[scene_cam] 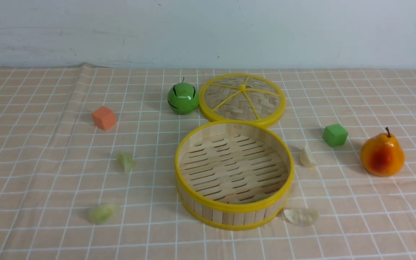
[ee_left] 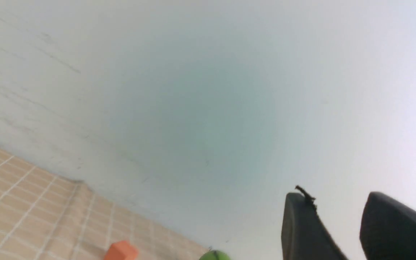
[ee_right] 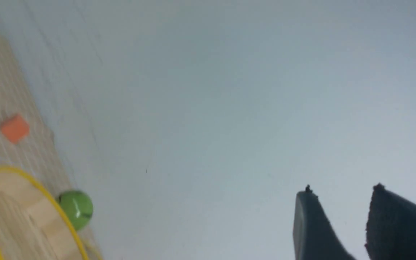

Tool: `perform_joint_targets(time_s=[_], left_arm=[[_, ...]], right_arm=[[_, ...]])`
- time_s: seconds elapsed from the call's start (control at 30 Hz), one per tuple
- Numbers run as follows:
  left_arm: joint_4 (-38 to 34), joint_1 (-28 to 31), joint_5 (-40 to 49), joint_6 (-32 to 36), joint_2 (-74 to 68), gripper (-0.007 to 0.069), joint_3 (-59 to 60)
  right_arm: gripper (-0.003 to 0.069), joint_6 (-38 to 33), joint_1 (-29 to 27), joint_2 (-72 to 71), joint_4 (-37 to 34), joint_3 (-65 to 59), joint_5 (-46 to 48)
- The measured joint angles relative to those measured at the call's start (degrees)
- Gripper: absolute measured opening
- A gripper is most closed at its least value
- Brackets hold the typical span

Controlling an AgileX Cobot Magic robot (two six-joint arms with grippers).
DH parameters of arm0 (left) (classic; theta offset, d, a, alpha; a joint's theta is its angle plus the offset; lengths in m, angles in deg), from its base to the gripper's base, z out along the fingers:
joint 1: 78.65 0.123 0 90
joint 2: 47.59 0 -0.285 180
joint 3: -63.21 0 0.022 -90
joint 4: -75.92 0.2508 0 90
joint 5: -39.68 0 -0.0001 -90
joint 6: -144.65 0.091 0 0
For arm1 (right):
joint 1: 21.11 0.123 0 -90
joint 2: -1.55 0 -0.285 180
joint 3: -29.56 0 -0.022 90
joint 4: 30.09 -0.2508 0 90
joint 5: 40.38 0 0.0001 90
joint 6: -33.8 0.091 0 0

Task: Put the dumplings into the steamer on the table with the brown tablecloth.
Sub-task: 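Reach for and grasp a dumpling on the table with the left gripper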

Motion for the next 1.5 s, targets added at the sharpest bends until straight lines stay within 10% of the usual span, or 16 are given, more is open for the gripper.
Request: perform_joint_targets(time_s=[0.3, 0.5, 0.67, 1.03, 1.3, 1.5], left_arm=[[1.24, 0.0, -7.84, -6.38, 0.0, 0.0238, -1.08], [4.29, 0.0, 11.99, 3.2, -7.85, 0.0238, -15.81], [8.01, 0.0, 27.63, 6.02, -21.88, 0.0238, -24.0], [7.1, 0.0, 29.59, 0.27, -42.18, 0.0238, -25.27], [-0.9, -0.94, 36.39, -1.94, -55.38, 0.0108, -28.69], [-16.64, -6.72, 52.88, 18.2, -66.91, -0.0014, -39.25]], right_arm=[[0.0231, 4.45, 0.0, 0.0, -26.51, 0.0, 11.55], [0.0075, 6.17, 0.0, 0.1, -64.42, 0.9, 20.85], [-0.0012, 0.45, 0.0, 3.42, -80.99, 4.39, 26.72], [-0.0003, -35.25, 0.0, 23.57, -87.07, 16.64, 44.71], [-0.0003, -37.98, 0.0, 47.51, -90.88, 25.34, 72.68], [-0.0003, -38.44, 2.13, 63.85, -92.13, 39.15, 90.73]])
